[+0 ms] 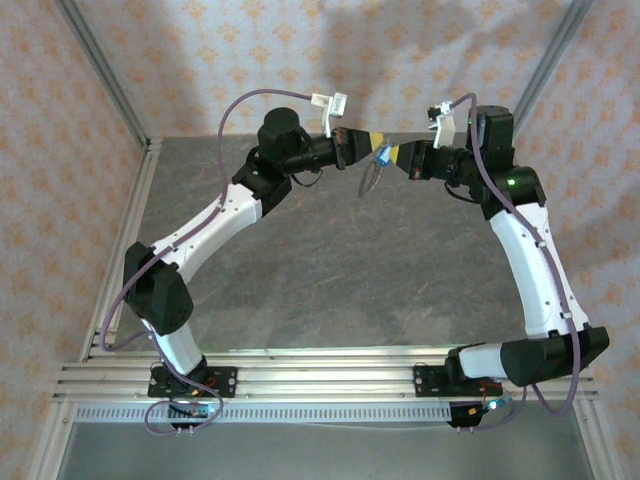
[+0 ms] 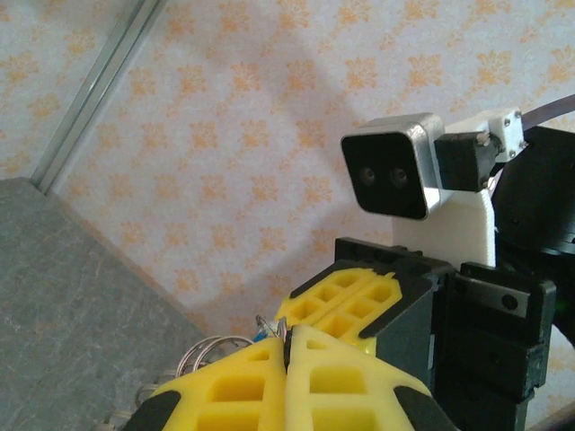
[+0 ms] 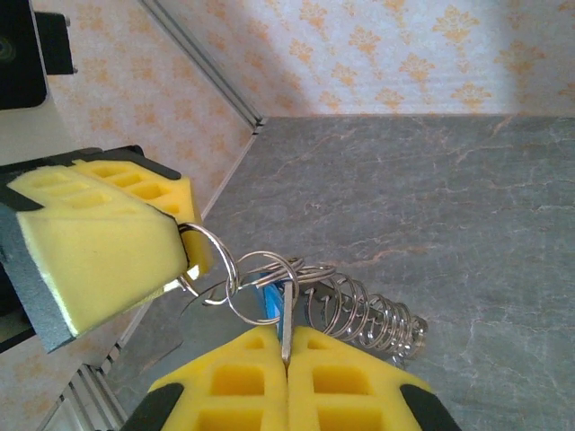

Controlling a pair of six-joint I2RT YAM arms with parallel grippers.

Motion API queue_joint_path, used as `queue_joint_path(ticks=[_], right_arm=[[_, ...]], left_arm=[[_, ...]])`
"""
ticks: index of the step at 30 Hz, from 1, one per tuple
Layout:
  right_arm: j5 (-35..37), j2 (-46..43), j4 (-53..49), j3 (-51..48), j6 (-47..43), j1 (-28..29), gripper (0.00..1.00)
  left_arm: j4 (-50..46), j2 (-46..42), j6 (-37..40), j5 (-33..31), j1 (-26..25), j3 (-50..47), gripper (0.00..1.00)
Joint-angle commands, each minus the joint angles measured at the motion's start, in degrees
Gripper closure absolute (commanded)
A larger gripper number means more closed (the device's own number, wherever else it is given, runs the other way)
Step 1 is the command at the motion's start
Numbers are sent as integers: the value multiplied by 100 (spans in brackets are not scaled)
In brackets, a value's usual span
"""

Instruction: Put the keys on the keyring

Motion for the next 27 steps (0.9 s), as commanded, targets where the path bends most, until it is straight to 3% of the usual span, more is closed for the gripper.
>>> queue_joint_path(ticks=[1, 15, 27], right_arm=[[150, -200, -97, 234, -122, -140, 100], [-216, 78, -114, 568, -10, -75, 100], [160, 167, -302, 710, -204, 135, 100]], left_arm=[[97, -121, 161, 110, -74, 229, 100], [105, -109, 136, 145, -74, 299, 100], [40, -64, 146, 129, -122, 362, 100]])
